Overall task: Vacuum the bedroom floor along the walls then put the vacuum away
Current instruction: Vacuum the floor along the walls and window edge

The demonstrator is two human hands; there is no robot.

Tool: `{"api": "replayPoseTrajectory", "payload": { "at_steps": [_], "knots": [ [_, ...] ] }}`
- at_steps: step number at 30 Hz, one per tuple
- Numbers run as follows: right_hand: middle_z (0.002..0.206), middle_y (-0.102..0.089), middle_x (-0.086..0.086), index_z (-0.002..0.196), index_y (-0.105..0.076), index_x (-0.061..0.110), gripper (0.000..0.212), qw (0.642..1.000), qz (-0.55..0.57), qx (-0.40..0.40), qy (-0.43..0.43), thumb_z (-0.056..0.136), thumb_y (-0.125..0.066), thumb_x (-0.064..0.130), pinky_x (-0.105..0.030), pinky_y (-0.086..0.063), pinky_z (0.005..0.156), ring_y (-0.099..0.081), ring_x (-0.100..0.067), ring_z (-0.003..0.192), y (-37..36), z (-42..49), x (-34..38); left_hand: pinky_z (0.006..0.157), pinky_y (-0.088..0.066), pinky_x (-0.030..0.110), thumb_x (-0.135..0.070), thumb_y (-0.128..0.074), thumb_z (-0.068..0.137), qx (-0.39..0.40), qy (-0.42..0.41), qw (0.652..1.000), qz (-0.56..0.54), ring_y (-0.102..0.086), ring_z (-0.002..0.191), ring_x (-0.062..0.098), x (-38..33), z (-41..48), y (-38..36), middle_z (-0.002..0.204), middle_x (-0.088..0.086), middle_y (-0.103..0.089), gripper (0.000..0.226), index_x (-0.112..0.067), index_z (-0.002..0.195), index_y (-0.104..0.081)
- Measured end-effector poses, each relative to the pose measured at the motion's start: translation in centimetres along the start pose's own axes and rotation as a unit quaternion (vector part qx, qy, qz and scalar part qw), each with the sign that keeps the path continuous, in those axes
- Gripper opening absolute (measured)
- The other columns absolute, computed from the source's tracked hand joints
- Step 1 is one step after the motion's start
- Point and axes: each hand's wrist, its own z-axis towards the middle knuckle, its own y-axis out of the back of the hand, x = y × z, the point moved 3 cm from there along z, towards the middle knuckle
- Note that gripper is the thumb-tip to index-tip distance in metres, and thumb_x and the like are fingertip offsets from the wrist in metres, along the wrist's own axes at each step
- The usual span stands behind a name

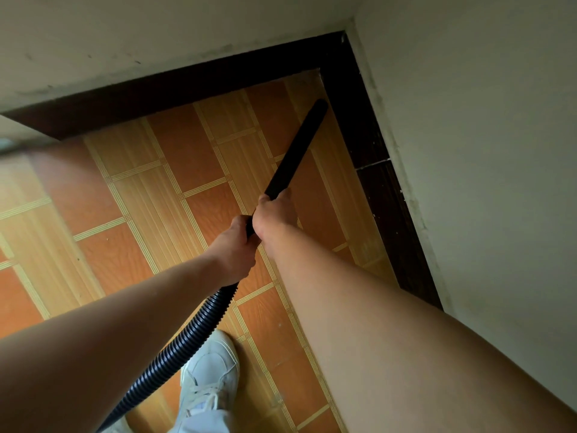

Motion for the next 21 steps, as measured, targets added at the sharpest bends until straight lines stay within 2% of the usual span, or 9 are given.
{"api": "replayPoseTrajectory", "payload": {
  "at_steps": [3, 7, 9, 11, 13, 17, 21],
  "knots": [
    [0.134, -0.06, -0.015, 0.162, -0.015, 0.022, 0.057, 1.0, 0.003, 0.008, 0.0, 0.111, -0.039, 0.029, -0.036, -0.047, 0.074, -0.066, -0.033, 0.103, 0.1, 0.5, 0.7, 0.075, -0.062, 0.057, -0.025, -0.046, 0.107, 0.001, 0.0, 1.0, 0.01, -0.068, 0.075, 0.029, -0.5, 0.6, 0.5, 0.09, 0.014, -0.07, 0.025, -0.018, 0.131, -0.045],
    [0.134, -0.06, -0.014, 0.163, -0.014, 0.024, 0.058, 1.0, -0.004, 0.017, -0.003, 0.11, -0.039, 0.031, -0.037, -0.05, 0.074, -0.058, -0.025, 0.086, 0.2, 1.4, 1.9, 0.073, -0.062, 0.057, -0.025, -0.047, 0.107, -0.007, 0.0, 1.0, 0.004, -0.068, 0.076, 0.029, -1.3, 1.4, 1.2, 0.094, 0.016, -0.07, 0.023, -0.018, 0.129, -0.046],
    [0.135, -0.06, -0.016, 0.163, -0.013, 0.025, 0.06, 1.0, 0.001, 0.025, -0.009, 0.11, -0.04, 0.03, -0.041, -0.056, 0.083, -0.064, -0.03, 0.097, 0.0, 1.8, 2.3, 0.071, -0.063, 0.055, -0.025, -0.047, 0.107, -0.01, 0.001, 1.0, -0.009, -0.068, 0.074, 0.028, -1.6, 1.7, 1.5, 0.095, 0.017, -0.07, 0.021, -0.018, 0.127, -0.048],
    [0.135, -0.06, -0.016, 0.163, -0.015, 0.024, 0.059, 1.0, 0.005, 0.026, -0.009, 0.11, -0.04, 0.03, -0.042, -0.055, 0.087, -0.065, -0.033, 0.107, -0.2, 2.1, 2.7, 0.07, -0.063, 0.054, -0.026, -0.046, 0.107, -0.013, 0.003, 1.0, -0.014, -0.068, 0.072, 0.028, -1.8, 1.8, 1.7, 0.096, 0.018, -0.071, 0.019, -0.019, 0.124, -0.048],
    [0.135, -0.06, -0.015, 0.163, -0.015, 0.023, 0.059, 1.0, 0.003, 0.028, -0.004, 0.11, -0.041, 0.029, -0.041, -0.054, 0.085, -0.065, -0.034, 0.11, -0.2, 2.3, 3.1, 0.069, -0.063, 0.054, -0.027, -0.046, 0.107, -0.015, 0.004, 1.0, -0.019, -0.068, 0.071, 0.029, -2.0, 2.0, 1.9, 0.096, 0.019, -0.071, 0.017, -0.02, 0.123, -0.048],
    [0.137, -0.059, -0.017, 0.163, -0.012, 0.024, 0.061, 0.999, -0.004, 0.034, -0.001, 0.11, -0.04, 0.029, -0.046, -0.056, 0.094, -0.065, -0.036, 0.112, -0.4, 2.6, 3.6, 0.068, -0.063, 0.049, -0.027, -0.046, 0.107, -0.014, 0.009, 0.999, -0.03, -0.067, 0.071, 0.027, -2.0, 2.2, 2.1, 0.096, 0.019, -0.069, 0.016, -0.019, 0.121, -0.048],
    [0.14, -0.058, -0.015, 0.163, -0.016, 0.025, 0.061, 0.999, 0.01, 0.041, -0.01, 0.109, -0.043, 0.029, -0.044, -0.056, 0.094, -0.064, -0.035, 0.116, -0.5, 2.8, 3.6, 0.07, -0.064, 0.052, -0.026, -0.046, 0.108, -0.011, 0.008, 1.0, -0.022, -0.069, 0.076, 0.029, -2.0, 2.2, 2.3, 0.095, 0.016, -0.068, 0.02, -0.02, 0.127, -0.047]
  ]
}}
